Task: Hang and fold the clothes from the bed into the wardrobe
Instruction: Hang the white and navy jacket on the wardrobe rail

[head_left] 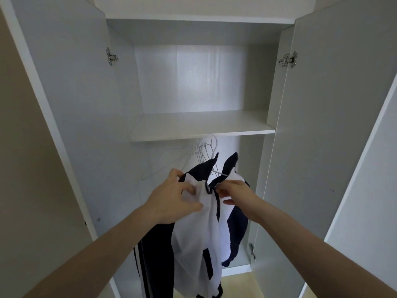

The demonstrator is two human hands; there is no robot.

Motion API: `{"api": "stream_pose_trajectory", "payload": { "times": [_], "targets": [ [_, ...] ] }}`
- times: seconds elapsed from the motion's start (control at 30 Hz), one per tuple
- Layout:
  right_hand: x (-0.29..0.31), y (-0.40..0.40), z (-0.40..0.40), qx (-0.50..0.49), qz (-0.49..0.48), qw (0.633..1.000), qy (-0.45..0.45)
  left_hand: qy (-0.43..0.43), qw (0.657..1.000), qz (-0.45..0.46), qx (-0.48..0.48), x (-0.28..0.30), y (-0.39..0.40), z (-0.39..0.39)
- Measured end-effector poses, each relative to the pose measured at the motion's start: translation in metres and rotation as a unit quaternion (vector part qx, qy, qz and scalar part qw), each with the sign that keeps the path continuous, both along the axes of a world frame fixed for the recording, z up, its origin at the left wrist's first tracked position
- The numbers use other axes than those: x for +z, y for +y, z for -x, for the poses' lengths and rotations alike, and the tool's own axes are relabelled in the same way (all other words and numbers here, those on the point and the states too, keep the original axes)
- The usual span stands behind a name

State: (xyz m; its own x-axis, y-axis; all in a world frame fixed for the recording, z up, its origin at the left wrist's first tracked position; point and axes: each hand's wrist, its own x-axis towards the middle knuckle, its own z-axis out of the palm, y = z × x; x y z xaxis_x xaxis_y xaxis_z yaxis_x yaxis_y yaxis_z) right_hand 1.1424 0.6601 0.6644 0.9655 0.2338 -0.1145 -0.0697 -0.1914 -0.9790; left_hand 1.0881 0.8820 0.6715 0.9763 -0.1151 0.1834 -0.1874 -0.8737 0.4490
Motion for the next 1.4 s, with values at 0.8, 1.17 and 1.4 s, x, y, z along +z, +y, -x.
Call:
{"api": "stream_pose_trajectory", "payload": {
  "times": [0.8,1.17,1.4],
  "targets": [
    [0.010,0.015,0.030,0.025,-0.171,0.983,0.067,-0.063,0.996,0.048,0.028,-0.030,-0.029,0.006],
    [0.004,0.012,0.026,-0.116,-0.153,0.972,0.137,-0.141,0.987,-0.046,0.058,-0.056,-0.030,-0.007],
    [-0.016,0.013,0.023,-0.158,-0.235,0.932,0.226,-0.141,0.985,-0.086,0.043,-0.072,-0.033,-0.002]
  ]
}}
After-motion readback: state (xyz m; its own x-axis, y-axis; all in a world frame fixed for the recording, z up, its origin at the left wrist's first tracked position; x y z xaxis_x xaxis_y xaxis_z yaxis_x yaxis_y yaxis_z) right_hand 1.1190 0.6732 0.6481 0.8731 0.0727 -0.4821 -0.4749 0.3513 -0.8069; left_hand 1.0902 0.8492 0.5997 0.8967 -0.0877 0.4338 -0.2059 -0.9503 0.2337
